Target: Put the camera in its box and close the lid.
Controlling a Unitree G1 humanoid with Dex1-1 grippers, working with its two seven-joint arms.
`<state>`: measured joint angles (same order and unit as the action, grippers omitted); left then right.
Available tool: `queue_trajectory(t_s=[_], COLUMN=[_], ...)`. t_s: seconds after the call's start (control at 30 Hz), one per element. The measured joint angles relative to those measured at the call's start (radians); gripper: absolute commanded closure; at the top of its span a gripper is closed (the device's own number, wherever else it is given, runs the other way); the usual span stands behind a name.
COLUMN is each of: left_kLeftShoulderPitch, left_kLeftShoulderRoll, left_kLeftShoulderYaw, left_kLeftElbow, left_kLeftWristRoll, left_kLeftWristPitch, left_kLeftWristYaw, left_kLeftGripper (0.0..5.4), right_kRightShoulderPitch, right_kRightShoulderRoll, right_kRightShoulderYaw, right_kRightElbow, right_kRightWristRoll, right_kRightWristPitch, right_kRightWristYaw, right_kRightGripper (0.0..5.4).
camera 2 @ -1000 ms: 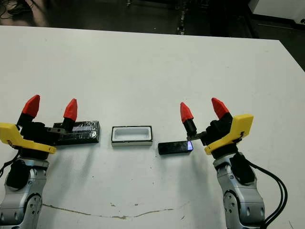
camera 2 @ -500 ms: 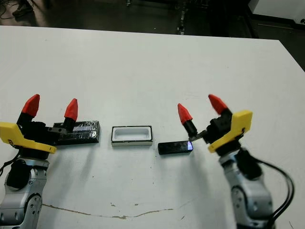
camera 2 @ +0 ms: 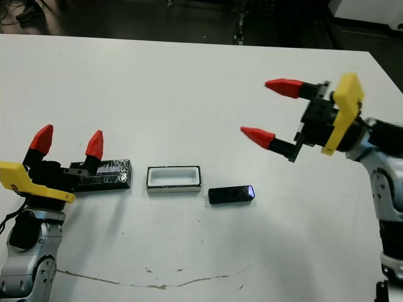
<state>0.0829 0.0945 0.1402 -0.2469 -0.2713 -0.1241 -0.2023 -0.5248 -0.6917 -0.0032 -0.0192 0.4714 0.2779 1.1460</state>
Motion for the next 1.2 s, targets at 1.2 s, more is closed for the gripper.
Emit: queue_trajectory(t_s=[1.2], left_kLeftShoulderPitch=[-0.008], left_kLeftShoulderRoll=[-0.001], left_kLeftShoulderYaw=[0.006], left_kLeftElbow=[0.015], left_kLeftWristRoll=[-0.034], left_kLeftWristPitch=[0.004], left_kLeftWristYaw=[-0.019], left_kLeftGripper=[0.02], right_kRightShoulderPitch=[-0.169], right_kRightShoulderRoll=[0.000], right_kRightShoulderYaw=[0.341], right_kRightElbow=[0.165], right_kRightWristRoll=[-0.247], right_kRightWristPitch=[0.043], right_kRightWristYaw=[0.308], right_kRightGripper=[0.00])
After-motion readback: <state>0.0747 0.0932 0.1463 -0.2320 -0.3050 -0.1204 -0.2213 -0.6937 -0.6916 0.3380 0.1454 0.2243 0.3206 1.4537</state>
